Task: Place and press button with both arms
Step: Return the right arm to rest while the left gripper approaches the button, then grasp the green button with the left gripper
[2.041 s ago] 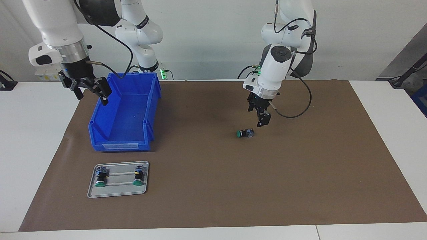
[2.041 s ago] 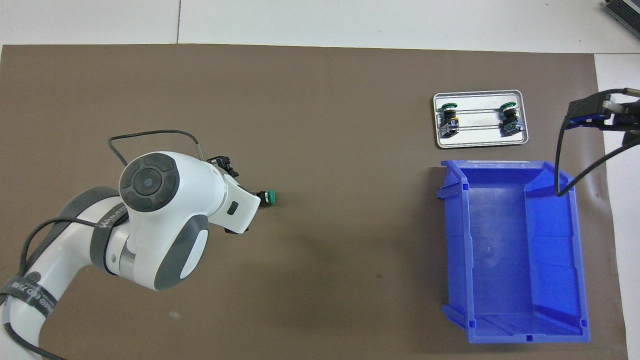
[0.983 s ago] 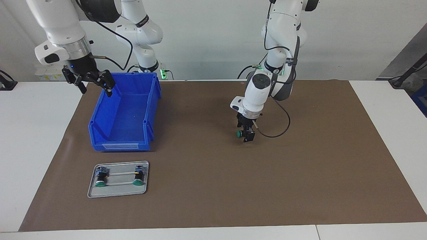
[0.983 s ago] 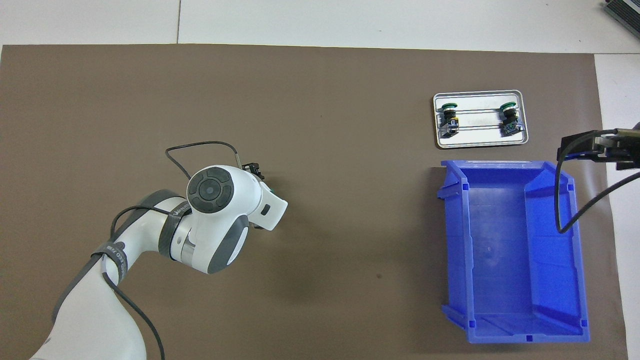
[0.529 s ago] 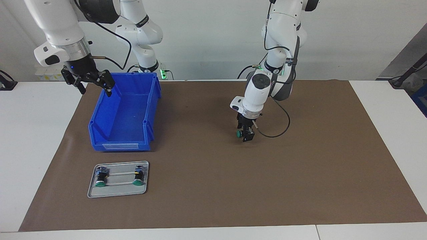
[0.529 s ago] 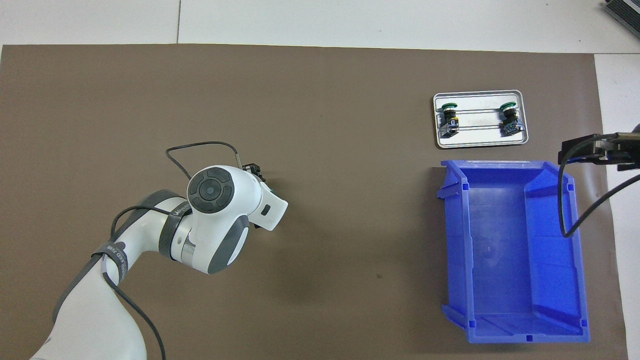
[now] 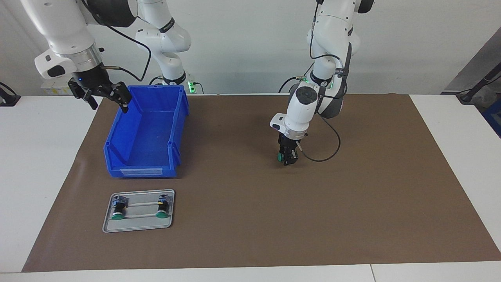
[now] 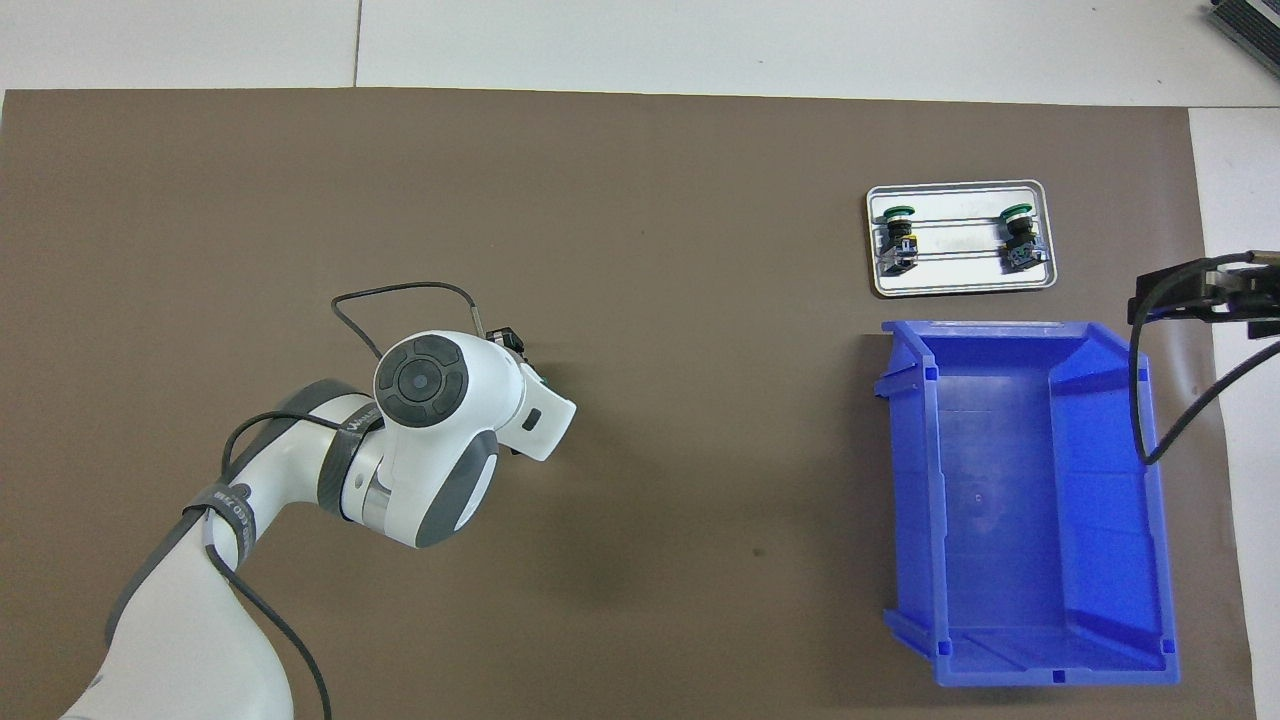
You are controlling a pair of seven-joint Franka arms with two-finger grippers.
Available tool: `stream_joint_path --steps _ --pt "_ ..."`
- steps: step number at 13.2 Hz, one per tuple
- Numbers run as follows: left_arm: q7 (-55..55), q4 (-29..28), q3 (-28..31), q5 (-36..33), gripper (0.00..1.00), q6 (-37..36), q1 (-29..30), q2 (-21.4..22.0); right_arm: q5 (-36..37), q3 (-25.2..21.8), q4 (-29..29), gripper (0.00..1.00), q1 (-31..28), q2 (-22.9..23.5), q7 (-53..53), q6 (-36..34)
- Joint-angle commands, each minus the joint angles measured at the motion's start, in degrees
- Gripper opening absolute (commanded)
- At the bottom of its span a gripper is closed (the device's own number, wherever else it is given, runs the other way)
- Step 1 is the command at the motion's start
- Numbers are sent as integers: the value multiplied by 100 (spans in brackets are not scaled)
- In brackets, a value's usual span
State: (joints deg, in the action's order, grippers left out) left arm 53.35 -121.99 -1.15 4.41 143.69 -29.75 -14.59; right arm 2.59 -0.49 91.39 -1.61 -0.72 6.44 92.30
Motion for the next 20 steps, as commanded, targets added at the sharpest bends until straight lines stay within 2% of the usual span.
stream_joint_path --steps 1,3,4,10,13,15,18,20 --pt "79 -35 63 51 41 141 -66 -9 -119 14 -8 100 -32 55 -90 112" --pt "79 -9 71 51 29 115 -57 -9 -119 14 -16 100 -23 55 -107 113" --pt "114 0 63 42 20 124 -31 -9 -127 14 2 100 12 46 -125 34" --pt "131 394 71 51 14 -95 39 -123 -127 32 2 100 30 46 -125 34" --pt "167 518 54 120 13 -193 337 -97 -127 32 2 100 30 46 -125 34" --pt "429 536 45 558 14 -193 496 -62 -127 23 2 100 21 46 -116 34" --pt "1709 536 10 2163 17 -341 899 61 -127 -3 19 100 12 46 -99 25" --pt "2466 536 10 2904 18 -727 1251 149 -127 -30 19 100 21 55 -99 25"
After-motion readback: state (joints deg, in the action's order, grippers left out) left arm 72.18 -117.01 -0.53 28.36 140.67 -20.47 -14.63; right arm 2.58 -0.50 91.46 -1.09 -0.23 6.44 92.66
